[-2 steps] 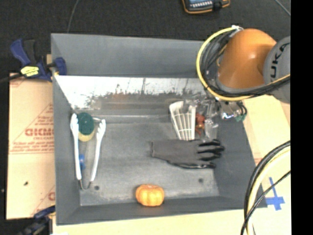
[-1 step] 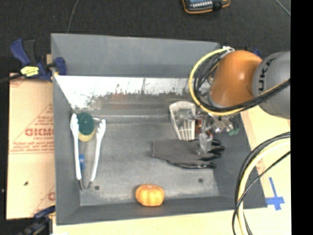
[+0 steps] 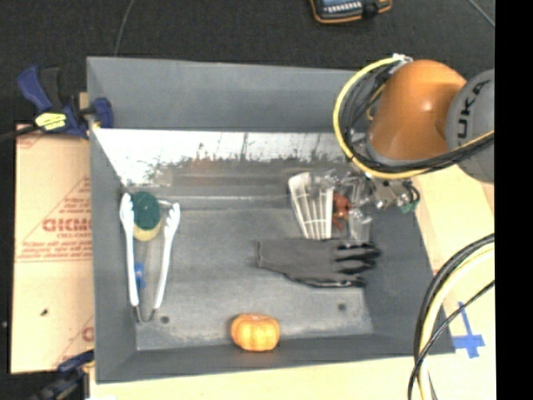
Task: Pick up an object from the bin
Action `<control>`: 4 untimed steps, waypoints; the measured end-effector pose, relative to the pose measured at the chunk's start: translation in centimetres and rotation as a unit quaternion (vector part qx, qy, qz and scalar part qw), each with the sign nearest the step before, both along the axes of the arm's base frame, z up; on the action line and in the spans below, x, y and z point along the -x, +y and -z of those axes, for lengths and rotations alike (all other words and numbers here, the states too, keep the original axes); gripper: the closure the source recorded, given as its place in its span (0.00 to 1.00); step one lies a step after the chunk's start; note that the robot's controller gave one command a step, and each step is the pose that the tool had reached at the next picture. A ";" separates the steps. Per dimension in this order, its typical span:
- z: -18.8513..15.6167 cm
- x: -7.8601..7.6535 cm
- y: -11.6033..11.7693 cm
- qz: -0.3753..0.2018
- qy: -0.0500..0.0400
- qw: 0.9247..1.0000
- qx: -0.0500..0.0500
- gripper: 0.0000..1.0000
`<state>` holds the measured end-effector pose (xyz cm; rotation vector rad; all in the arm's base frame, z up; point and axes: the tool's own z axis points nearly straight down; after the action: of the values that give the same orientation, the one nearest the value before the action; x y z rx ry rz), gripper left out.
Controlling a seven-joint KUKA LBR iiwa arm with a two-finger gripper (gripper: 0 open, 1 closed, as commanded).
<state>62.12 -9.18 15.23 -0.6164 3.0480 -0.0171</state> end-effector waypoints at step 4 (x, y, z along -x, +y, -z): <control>2.6 -1.0 -2.5 -0.054 -0.018 0.998 0.004 0.00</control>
Offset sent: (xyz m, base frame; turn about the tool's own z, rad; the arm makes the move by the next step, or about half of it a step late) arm 0.0155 -0.0081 -0.0094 -0.1471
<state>63.09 -11.70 12.65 -0.7713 2.9765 -0.0364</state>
